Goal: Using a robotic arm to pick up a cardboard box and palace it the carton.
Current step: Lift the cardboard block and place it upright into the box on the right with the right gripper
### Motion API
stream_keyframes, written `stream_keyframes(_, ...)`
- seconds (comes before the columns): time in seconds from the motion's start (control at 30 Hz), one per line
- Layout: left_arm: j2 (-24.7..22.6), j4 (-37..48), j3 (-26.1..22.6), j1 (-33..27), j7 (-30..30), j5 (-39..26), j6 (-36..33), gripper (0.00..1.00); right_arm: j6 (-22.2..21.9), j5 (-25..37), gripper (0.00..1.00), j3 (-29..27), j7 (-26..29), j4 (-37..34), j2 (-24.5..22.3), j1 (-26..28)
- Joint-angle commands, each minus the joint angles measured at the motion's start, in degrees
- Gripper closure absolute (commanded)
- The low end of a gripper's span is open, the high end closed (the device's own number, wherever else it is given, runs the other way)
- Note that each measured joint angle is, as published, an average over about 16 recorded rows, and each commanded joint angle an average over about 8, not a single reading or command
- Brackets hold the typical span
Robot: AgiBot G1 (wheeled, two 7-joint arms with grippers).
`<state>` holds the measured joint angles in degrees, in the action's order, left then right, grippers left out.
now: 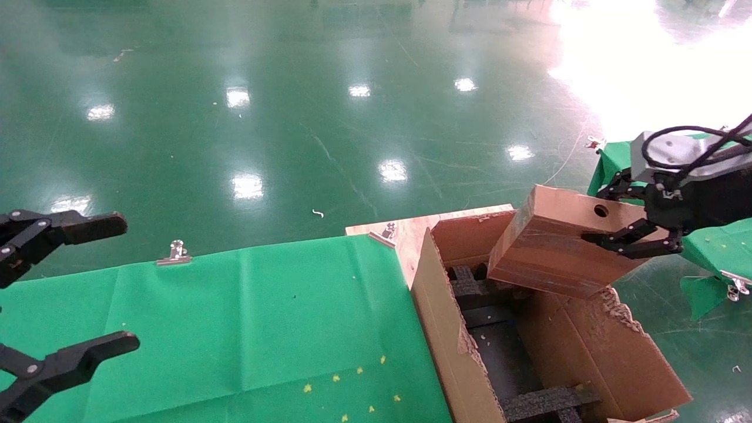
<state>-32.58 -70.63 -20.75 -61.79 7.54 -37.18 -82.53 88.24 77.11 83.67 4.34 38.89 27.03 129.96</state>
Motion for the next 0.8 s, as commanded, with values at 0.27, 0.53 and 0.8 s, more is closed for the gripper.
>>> stream_keyframes(0.27,0.0,0.0,0.0,0.0,0.0,0.0,0.0,0.0,-8.2,0.5,1.0,1.3,18.1,4.4,-1.8,-3.9)
stream_keyframes(0.53,0.0,0.0,0.0,0.0,0.0,0.0,0.0,0.0,-11.3,1.3,1.0,3.2,39.1,18.1,-8.3,-6.9)
stream_keyframes(0.8,0.0,0.0,0.0,0.0,0.0,0.0,0.0,0.0,-17.9,7.8,1.0,5.5,58.4,30.3,-13.7,-9.1)
